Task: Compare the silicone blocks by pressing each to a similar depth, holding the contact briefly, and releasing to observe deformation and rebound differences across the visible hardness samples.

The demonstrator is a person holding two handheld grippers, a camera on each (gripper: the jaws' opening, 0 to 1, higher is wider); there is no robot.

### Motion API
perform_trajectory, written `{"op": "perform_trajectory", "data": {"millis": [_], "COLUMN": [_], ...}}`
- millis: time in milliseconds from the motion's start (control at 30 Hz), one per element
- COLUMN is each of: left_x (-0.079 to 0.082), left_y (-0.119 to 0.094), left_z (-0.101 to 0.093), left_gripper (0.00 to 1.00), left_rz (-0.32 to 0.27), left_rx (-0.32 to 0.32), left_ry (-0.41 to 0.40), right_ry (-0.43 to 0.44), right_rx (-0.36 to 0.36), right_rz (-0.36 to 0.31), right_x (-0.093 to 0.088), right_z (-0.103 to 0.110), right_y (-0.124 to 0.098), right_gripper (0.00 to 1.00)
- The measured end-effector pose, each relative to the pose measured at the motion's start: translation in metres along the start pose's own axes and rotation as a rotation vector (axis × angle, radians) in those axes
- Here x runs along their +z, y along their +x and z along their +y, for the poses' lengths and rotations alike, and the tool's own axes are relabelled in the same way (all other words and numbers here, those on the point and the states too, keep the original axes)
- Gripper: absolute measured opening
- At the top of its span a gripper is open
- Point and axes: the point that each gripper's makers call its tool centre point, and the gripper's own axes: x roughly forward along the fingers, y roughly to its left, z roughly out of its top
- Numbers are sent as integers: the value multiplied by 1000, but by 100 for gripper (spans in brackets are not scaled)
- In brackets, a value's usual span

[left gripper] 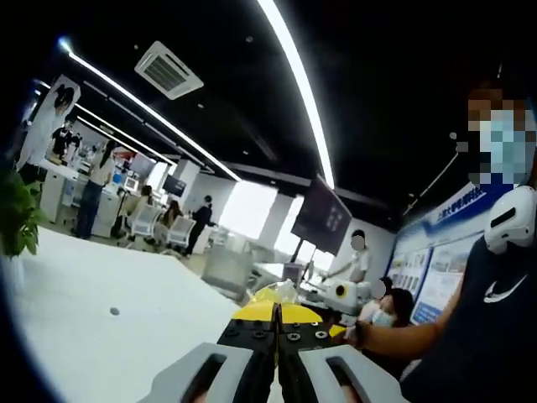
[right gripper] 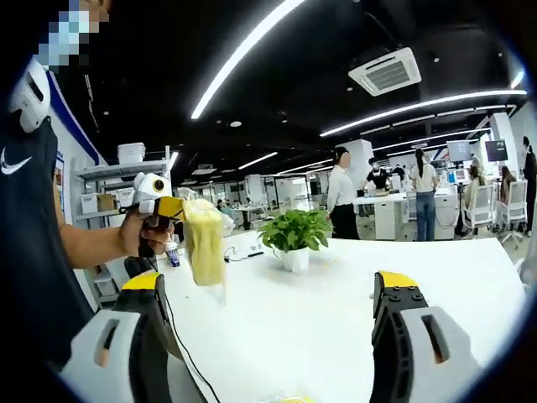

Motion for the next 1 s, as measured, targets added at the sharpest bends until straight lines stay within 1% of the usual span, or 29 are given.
{"op": "perform_trajectory", "data": {"millis": [100, 167, 233, 300, 433, 633, 800, 900, 1000], "left_x": [-2, -4, -6, -8, -10, -13, -14, -15, -14], "left_y": [0, 0, -1, -1, -3, -5, -7, -8, -8], "left_z": [4, 6, 9, 10, 15, 20, 23, 23, 23], "left_gripper": [0, 0, 0, 0, 0, 0, 0, 0, 0], "left_rz": [-3, -2, 0, 2, 0, 2, -2, 2, 3], "left_rx": [16, 21, 27, 33, 46, 68, 73, 73, 70], "left_ry": [-6, -13, -18, -21, -35, -49, -60, -61, -61], "right_ry": [4, 0, 0, -3, 11, 32, 16, 19, 25], "right_rx": [-61, -97, -128, -159, -202, -267, -299, -312, -319], "right_rz": [0, 38, 48, 78, 97, 116, 171, 174, 170], "right_x": [-8, -21, -29, -41, -58, -76, -95, -97, -97], "right_z": [-12, -21, -27, -34, -43, -52, -54, -55, -56], "right_y": [-13, -23, -31, -41, -59, -84, -98, -104, -104], "right_gripper": [96, 96, 96, 96, 96, 96, 96, 96, 96]}}
